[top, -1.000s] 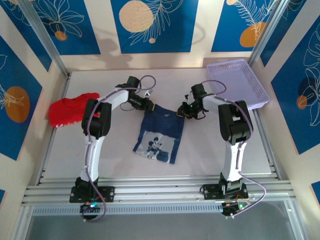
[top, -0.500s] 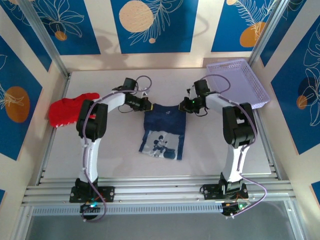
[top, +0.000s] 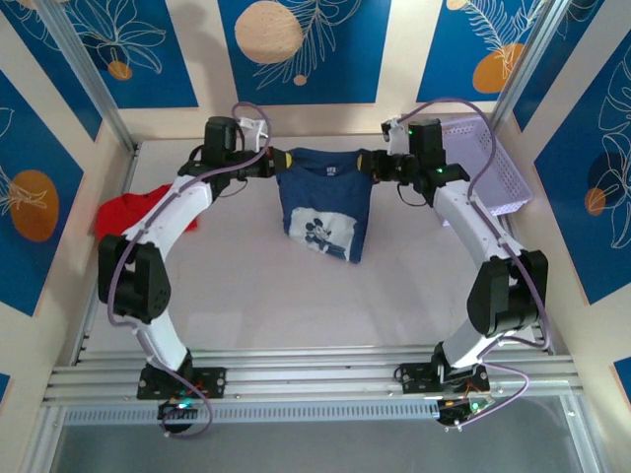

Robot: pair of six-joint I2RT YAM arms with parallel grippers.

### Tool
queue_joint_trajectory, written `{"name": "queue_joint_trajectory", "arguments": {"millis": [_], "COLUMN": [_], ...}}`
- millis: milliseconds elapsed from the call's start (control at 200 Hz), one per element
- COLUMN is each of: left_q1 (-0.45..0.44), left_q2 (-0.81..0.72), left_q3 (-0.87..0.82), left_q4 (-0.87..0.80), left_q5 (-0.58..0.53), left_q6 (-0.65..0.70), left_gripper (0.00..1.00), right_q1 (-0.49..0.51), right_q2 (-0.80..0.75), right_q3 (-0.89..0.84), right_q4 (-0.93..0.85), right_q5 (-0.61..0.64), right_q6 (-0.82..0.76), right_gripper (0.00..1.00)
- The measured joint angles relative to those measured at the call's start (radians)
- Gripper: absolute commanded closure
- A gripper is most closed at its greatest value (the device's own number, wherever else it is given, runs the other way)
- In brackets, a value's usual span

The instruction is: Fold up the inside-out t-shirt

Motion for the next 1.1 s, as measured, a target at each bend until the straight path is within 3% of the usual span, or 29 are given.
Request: {"name": "queue_joint_trajectory", "arguments": {"millis": [580, 745, 975, 1100], "left_q1": [0.000, 0.000, 0.000, 0.000], "left_q2": [-0.076, -0.031, 0.157, 0.174], "left_q3": [0.013, 0.064, 0.308, 0.331], "left_q4": [-0.027, -0.031, -0.055, -0.060], "left_q5": [-0.115, -0.161, -0.229, -0.235], "left_q6": [0.055, 0.071, 0.089, 0.100], "left_gripper": [1.00, 1.00, 1.00, 1.00], "right_q1": [0.021, 0.019, 0.008, 0.008], "right_q2": [0.001, 0.114, 0.339, 0.380], "right_q3": [0.072, 0.180, 0.460, 0.524], "right_q4": [0.002, 0.002, -0.007, -0.007], "right_q5": [0.005, 0.024, 0.030, 0.012], "right_q6": [-0.056, -0.081, -0.100, -0.108], "right_gripper": [1.00, 1.00, 1.00, 1.00]}}
